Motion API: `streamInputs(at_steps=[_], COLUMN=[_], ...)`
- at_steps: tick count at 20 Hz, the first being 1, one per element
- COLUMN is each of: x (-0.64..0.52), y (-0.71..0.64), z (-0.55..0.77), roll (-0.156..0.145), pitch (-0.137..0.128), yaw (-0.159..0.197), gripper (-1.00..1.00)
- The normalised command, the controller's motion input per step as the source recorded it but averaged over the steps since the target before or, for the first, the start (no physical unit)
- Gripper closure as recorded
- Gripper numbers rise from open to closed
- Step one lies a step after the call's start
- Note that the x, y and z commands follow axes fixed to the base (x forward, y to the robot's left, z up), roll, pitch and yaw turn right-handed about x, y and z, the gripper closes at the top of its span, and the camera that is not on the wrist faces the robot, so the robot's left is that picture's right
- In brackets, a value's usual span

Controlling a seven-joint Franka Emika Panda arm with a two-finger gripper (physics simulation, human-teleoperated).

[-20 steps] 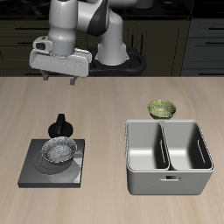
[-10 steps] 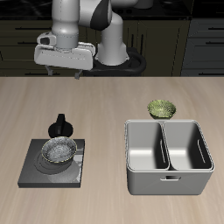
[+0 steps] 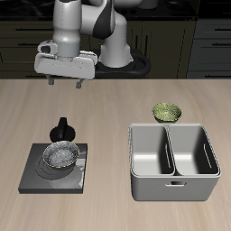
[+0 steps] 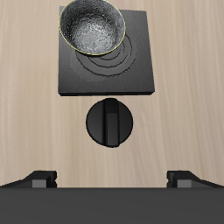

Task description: Place the black bowl on the flat stove and turn on the flat stove

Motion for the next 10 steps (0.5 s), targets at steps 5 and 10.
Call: streamInputs(at_steps=[5,10], x=[0.15,0.03], y=[0.09,0.14], z=[-0.25,-0.24], roll=[0.008,0.014], pitch=[0.01,0.01], yaw=[-0.007,-0.006], gripper=[-1.0,-1.0])
